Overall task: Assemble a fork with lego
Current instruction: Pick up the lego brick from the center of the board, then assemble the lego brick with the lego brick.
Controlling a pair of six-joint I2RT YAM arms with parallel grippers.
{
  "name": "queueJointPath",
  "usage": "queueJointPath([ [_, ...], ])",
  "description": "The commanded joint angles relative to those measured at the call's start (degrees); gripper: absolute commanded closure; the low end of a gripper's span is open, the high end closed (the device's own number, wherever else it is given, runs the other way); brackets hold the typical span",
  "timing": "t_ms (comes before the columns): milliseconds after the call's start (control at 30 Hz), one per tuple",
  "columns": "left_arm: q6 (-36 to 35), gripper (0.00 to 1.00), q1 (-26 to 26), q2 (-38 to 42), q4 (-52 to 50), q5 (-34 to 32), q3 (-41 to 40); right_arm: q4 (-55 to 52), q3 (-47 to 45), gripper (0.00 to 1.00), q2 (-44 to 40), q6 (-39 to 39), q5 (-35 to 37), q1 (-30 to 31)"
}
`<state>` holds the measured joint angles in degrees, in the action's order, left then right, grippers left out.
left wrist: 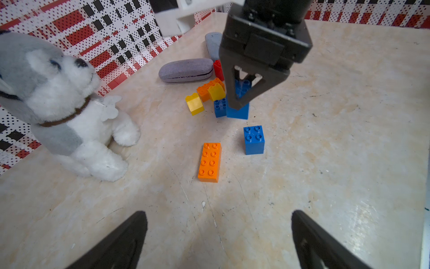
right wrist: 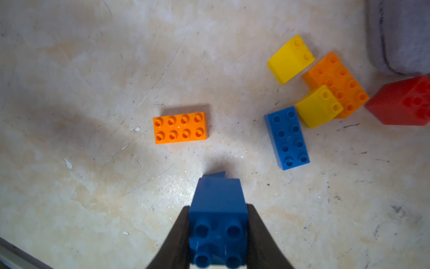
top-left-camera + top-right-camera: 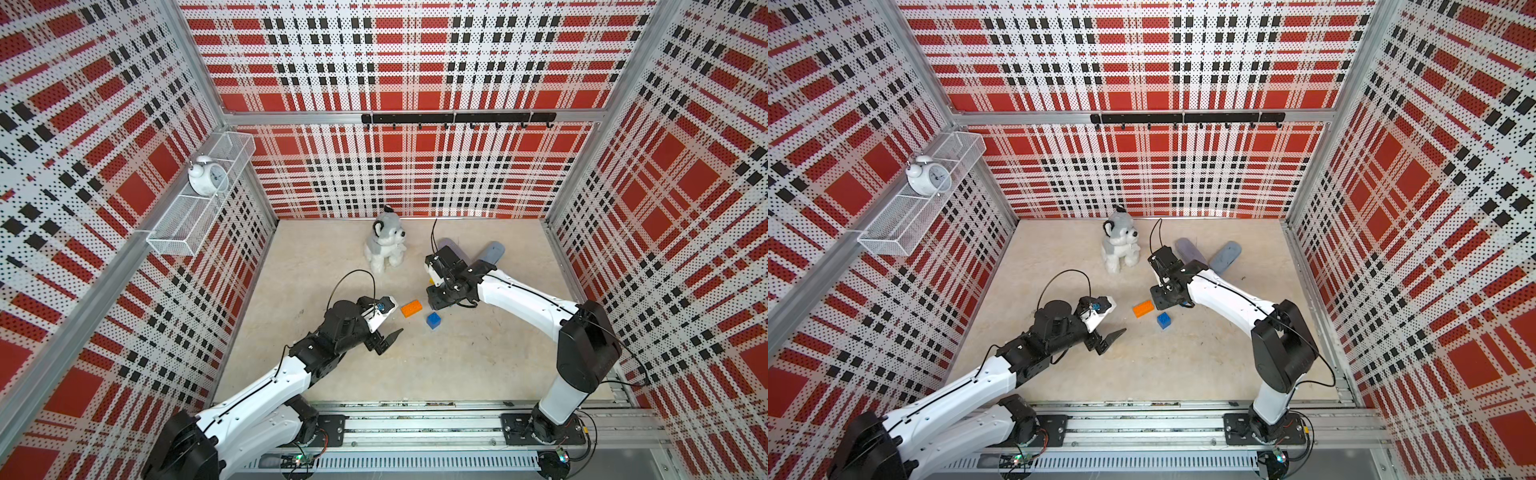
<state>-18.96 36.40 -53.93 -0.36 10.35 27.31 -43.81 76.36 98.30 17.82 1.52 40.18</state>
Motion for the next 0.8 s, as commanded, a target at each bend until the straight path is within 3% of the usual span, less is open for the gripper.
queueJointPath([
  [0,-0.7,0.02,0.1,0.1,1.2,1.0,-0.5,-0.7,-1.4,0.76,-0.5,-1.8,-0.4,0.8],
  [767,-1.0,0.02,0.3,-1.4,1.1,1.4,-0.2,1.4,-3.2,0.76,2.5,-3.3,0.3,2.1],
])
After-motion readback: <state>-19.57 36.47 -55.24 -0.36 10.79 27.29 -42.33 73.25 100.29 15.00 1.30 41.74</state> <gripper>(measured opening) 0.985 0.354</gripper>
